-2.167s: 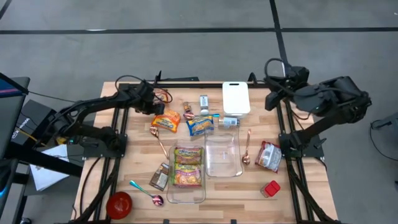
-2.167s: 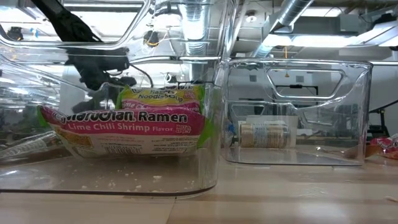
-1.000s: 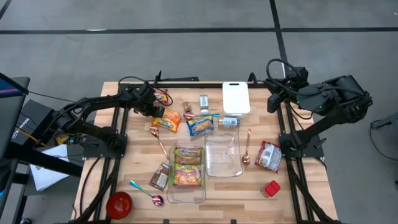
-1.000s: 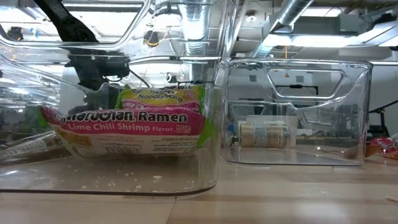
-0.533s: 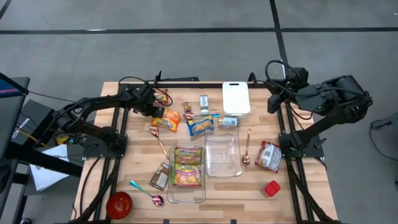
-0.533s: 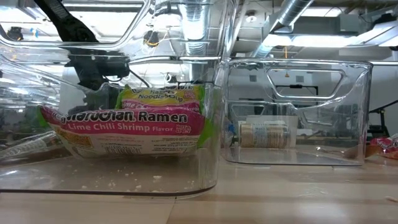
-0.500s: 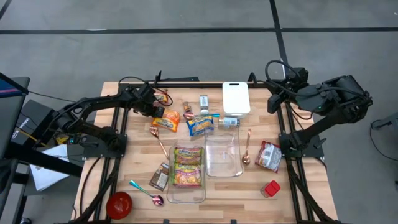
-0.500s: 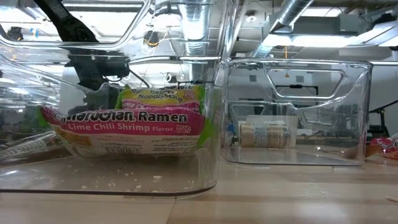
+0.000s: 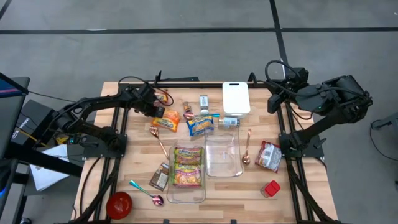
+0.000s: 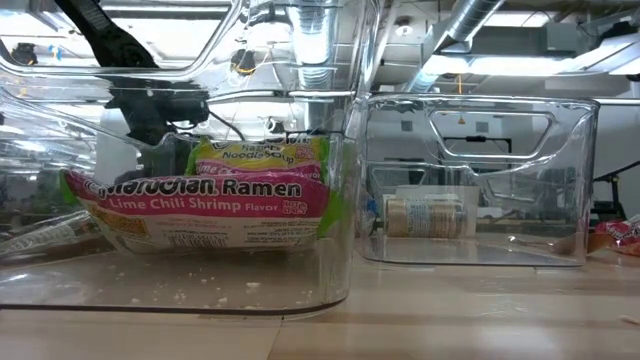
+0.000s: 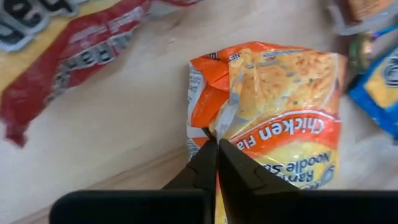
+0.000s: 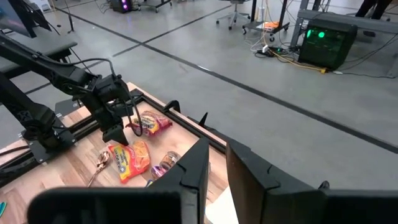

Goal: Pick & Place Food Item
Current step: Put the orange noodle pack into the left transparent bin

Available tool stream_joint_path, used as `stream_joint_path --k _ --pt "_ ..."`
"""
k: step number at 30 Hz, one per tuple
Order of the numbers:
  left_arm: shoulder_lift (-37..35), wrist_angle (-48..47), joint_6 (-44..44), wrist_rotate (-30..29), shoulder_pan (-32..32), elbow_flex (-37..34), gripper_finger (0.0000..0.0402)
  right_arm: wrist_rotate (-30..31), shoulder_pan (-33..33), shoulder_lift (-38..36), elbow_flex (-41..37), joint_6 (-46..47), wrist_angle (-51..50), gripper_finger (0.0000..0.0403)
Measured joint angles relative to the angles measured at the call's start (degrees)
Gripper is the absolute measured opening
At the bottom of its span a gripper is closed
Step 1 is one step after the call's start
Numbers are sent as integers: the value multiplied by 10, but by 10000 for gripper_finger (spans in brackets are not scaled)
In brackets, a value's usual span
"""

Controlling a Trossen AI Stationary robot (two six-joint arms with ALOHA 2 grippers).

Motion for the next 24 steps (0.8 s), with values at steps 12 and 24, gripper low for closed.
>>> stream_joint_path --k 12,24 --pt "-125 31 -36 82 0 0 1 0 0 0 0 0 0 52" --pt "-261 39 -83 153 -11 0 1 2 0 0 0 -16 -2 52"
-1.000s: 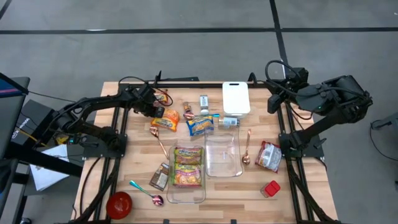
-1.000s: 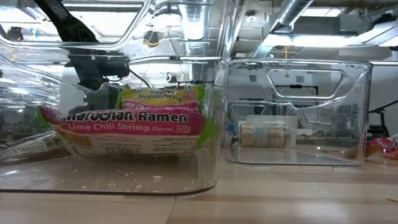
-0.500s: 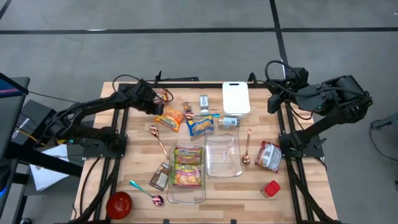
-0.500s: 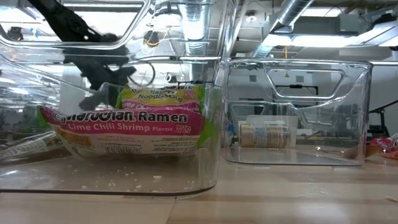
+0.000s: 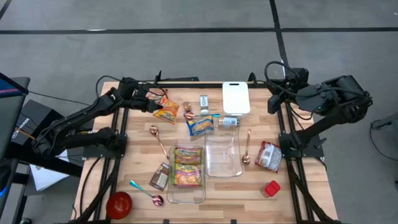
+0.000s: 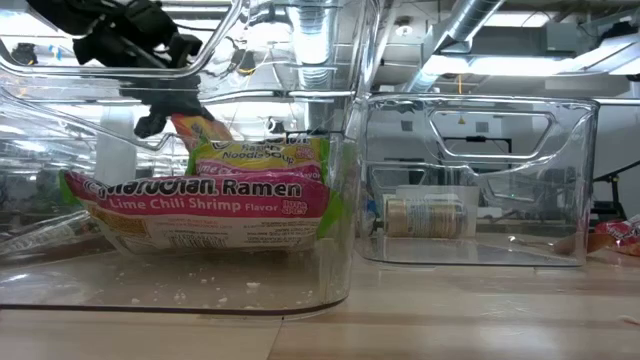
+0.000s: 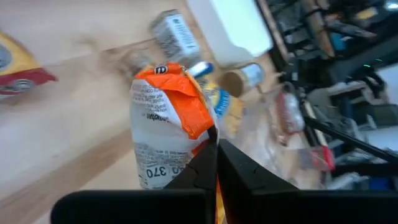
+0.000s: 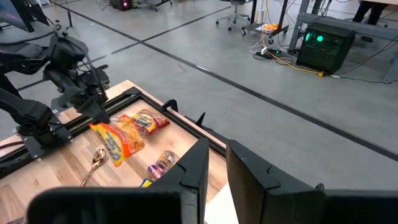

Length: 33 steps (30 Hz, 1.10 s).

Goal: Pick & Place Food Item
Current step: Put the orange noodle pack into the left transparent bin

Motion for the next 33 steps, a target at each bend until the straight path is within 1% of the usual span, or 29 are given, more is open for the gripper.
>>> stream_joint_path --k 5,9,13,16,22,26,28,33 --pt "-29 11 -11 17 -20 0 0 0 0 0 0 -9 0 52" --pt "-33 15 -22 18 -42 0 0 1 0 0 0 -11 0 52" --pt "-33 41 -26 19 -74 0 0 1 0 0 0 -13 0 52" --pt "-33 80 -40 19 -104 0 0 2 0 0 0 -15 0 52" --pt "-33 191 -60 23 -179 0 0 2 -2 0 0 -22 0 52" --pt "-33 239 -75 23 -231 0 0 2 -2 0 0 -28 0 52" --pt "-33 255 -83 12 -259 0 0 2 -2 0 0 -30 -1 52" --pt "-33 276 -95 -51 -334 0 0 2 -1 0 0 -30 -8 52"
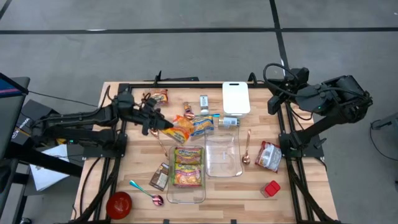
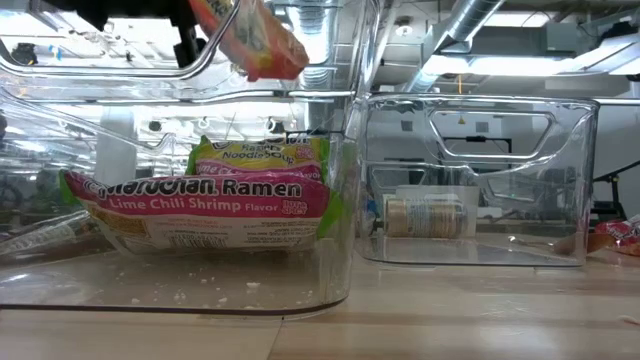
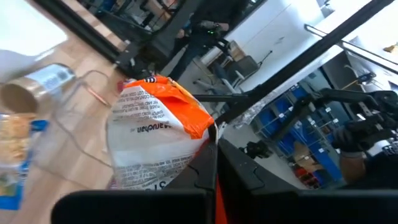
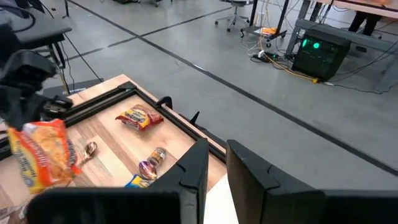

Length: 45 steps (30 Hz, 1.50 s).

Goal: Pick & Place Food Item
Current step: Put the orange noodle pack into the left transparent bin

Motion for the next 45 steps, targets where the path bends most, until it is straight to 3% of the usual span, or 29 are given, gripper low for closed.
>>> stream_joint_path --k 15,24,38,45 --pt "1 60 -20 -237 -209 0 0 0 0 0 0 -9 -7 52" --pt "53 75 -64 -365 -308 0 0 -1 0 -1 0 -9 -24 52" --pt "190 201 -169 -430 -402 0 0 -2 0 -1 0 -14 -30 52" --pt "231 219 -240 -452 -450 0 0 -5 0 -1 0 -21 -30 52"
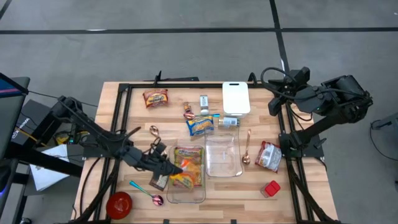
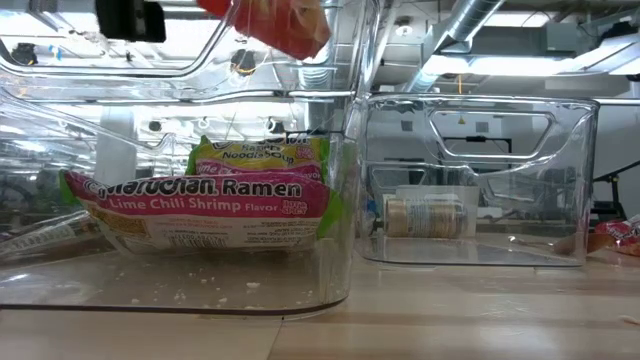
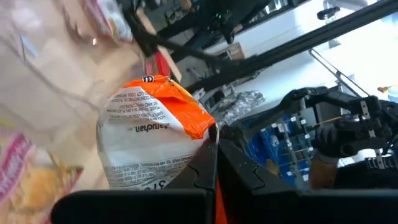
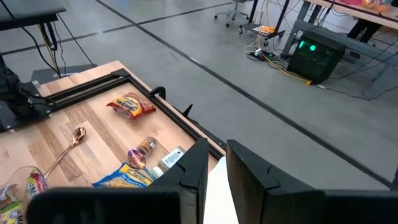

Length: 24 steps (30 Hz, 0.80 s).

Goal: Pick & Place Food Item
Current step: Put the orange noodle pack into the left transparent bin

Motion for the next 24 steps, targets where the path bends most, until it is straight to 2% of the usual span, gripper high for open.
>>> stream_joint_path --k 3,15,21,24 --pt "22 25 -23 -15 -14 0 0 -1 0 0 0 -3 0 52" --pt "123 95 -176 -135 -56 0 0 -11 0 0 0 -5 -4 52" --pt "151 95 -243 -230 -69 0 0 -10 0 0 0 -4 -14 52" --pt "155 95 -264 -243 -69 0 0 -10 0 0 0 -4 -18 52"
